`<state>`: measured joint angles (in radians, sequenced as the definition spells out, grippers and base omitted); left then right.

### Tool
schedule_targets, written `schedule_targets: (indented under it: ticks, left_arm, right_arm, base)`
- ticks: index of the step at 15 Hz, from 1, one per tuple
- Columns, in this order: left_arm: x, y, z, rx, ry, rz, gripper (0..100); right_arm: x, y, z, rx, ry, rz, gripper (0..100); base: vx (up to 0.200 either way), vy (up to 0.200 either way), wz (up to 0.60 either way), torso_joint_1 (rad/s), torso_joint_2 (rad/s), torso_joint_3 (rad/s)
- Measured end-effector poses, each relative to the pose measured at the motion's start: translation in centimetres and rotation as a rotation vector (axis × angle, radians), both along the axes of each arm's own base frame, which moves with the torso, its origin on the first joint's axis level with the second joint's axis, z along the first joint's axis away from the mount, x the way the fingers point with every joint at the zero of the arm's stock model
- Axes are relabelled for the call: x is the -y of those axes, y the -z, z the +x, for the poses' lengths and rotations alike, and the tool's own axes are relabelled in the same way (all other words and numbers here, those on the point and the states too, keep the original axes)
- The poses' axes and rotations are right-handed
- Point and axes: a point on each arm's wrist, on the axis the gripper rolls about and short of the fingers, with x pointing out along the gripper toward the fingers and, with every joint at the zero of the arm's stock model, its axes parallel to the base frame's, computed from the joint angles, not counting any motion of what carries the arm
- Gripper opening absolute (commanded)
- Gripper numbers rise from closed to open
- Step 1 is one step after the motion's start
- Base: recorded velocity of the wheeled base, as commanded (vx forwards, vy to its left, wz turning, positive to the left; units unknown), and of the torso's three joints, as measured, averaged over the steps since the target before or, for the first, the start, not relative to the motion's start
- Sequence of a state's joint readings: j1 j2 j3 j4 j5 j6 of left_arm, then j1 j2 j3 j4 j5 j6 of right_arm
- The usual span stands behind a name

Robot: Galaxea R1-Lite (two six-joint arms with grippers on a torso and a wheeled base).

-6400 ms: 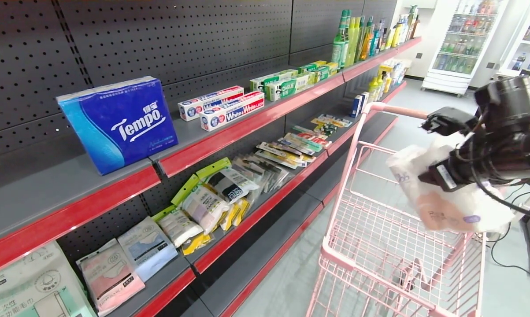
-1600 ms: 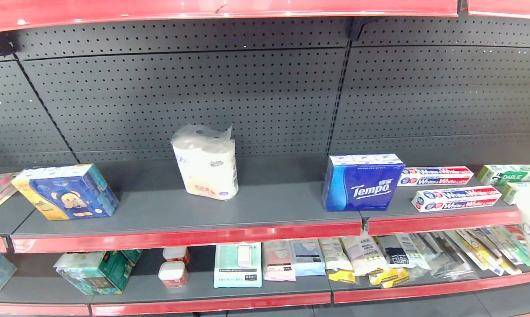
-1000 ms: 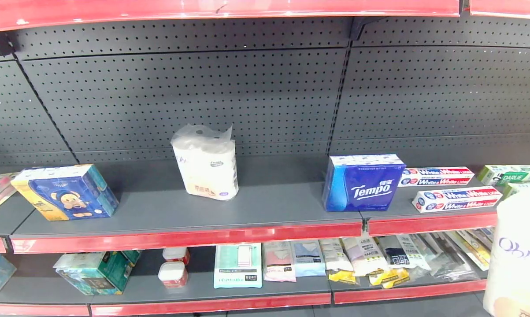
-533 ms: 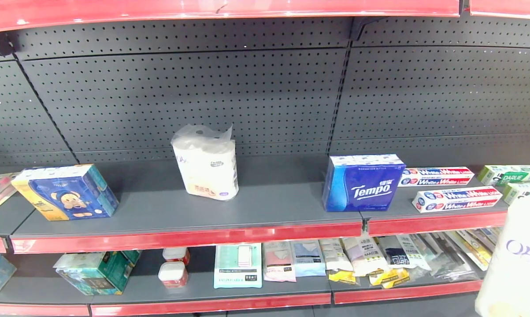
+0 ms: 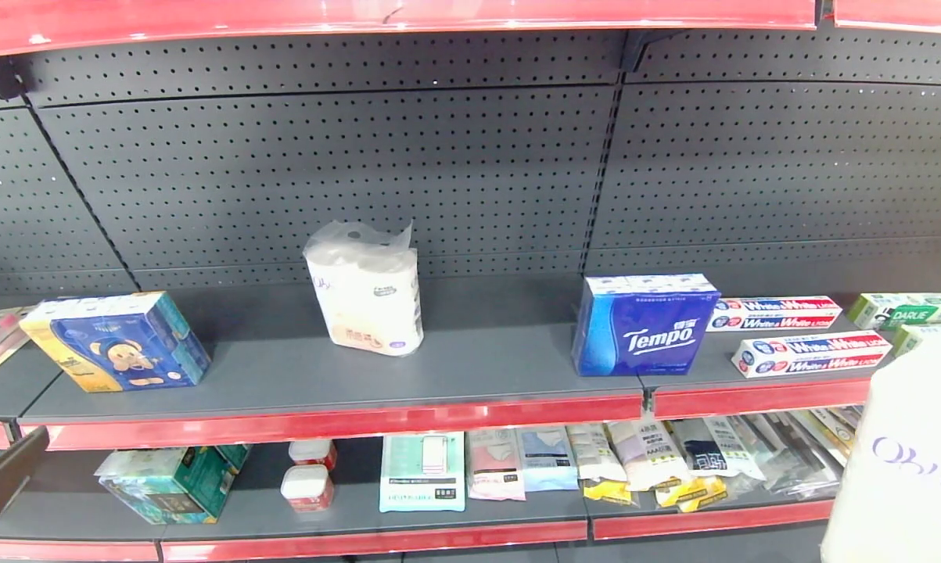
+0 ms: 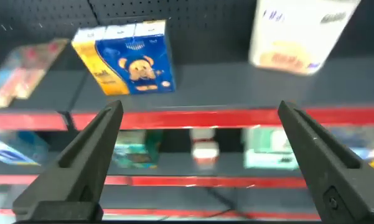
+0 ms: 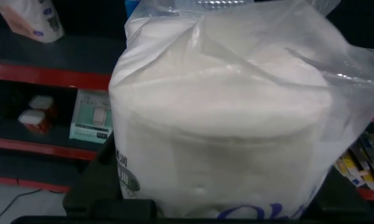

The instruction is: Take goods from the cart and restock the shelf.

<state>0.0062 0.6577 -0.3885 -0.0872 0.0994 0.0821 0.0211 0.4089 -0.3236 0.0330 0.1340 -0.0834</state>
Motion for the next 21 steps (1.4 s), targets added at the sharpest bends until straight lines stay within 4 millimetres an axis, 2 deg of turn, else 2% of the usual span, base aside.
schedule_targets:
  ticks: [4,6,9,13,17,21]
  left_arm:
    - [0.2,0.7,2.6,-0.126,0.103,-0.009,100]
    - [0.2,1.0,4.7,-0.162,0.163,-0.032,100]
    - [-0.4,1.1,9.4,-0.138,0.227,-0.041,100]
    - [-1.6,2.1,15.1,-0.185,0.429,-0.081,100]
    - [-3.7,1.8,20.7,-0.134,0.568,-0.025,100]
    - [-4.9,1.9,25.5,-0.096,0.667,-0.022,100]
  right_arm:
    - [0.0,-0.5,0.5,-0.011,0.0,-0.003,0]
    - [0.0,-0.8,0.6,-0.013,0.012,-0.003,0]
    - [0.1,-1.3,1.1,-0.023,0.038,-0.002,0]
    - [0.2,-2.5,2.1,-0.037,0.084,-0.008,0]
    - [0.2,-2.6,2.8,-0.069,0.086,-0.024,0]
    - [0.2,-2.5,3.3,-0.092,0.097,-0.038,0]
  base:
    - [0.0,0.0,0.0,0.0,0.0,0.0]
    - [0.0,0.0,0.0,0.0,0.0,0.0]
    - [0.0,0.0,0.0,0.0,0.0,0.0]
    - [0.0,0.0,0.0,0.0,0.0,0.0]
    - [0.0,0.0,0.0,0.0,0.0,0.0]
    - [0.0,0.0,0.0,0.0,0.0,0.0]
